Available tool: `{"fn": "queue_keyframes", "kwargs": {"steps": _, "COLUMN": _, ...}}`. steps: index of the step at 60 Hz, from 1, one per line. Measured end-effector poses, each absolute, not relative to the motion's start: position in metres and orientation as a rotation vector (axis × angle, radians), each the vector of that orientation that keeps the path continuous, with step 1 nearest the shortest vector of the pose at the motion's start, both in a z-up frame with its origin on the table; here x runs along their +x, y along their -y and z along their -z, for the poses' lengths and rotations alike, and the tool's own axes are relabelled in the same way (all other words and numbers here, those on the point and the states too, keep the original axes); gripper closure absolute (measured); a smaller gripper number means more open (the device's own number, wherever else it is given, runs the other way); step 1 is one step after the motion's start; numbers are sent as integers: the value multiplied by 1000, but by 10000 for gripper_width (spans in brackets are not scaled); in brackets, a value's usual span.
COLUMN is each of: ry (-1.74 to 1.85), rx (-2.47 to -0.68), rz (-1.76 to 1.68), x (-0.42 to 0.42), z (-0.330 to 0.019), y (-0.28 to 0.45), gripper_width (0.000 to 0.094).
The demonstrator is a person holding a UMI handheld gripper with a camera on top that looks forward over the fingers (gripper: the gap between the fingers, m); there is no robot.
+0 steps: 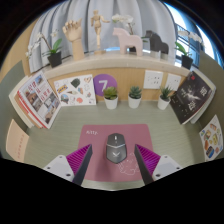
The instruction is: Arrange mouse
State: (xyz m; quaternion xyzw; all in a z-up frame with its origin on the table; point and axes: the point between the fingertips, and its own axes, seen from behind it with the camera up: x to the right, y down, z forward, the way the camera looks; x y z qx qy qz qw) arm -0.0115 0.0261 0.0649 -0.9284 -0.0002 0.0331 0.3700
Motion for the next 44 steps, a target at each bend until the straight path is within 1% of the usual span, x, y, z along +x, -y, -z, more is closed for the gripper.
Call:
{"fn": "queue_keyframes", "kwargs": {"steps": 12, "ry": -57, "rx": -2242, "rz": -53, "x": 0, "z": -186, "y": 11, "gripper_width": 85}}
{"fn": "queue_keyframes", "kwargs": {"steps": 16, "ry": -65, "rx": -2199, "rz": -40, "x": 1, "z": -219, "y": 27, "gripper_width": 87}}
{"fn": "queue_keyframes", "kwargs": {"steps": 21, "ry": -58, "rx": -2163, "rz": -17, "x": 0, "z": -250, "y": 51, "gripper_width": 87}}
{"fn": "queue_keyframes", "kwargs": {"steps": 26, "ry": -43, "rx": -2148, "rz": 9, "x": -2, "z": -269, "y": 78, "gripper_width": 90}}
{"fn": "queue_keyframes", "kwargs": {"steps": 32, "ry": -49, "rx": -2136, "rz": 39, "x": -3, "z": -284, "y": 112, "gripper_width": 88}}
{"fn": "queue_keyframes", "kwargs": {"steps": 39, "ry": -58, "rx": -2120, "rz": 41, "x": -7, "z": -293, "y": 148, "gripper_width": 84}}
{"fn": "queue_keyframes", "kwargs": {"steps": 44, "ry": -52, "rx": -2120, "rz": 64, "x": -8, "z": -293, "y": 172, "gripper_width": 84}}
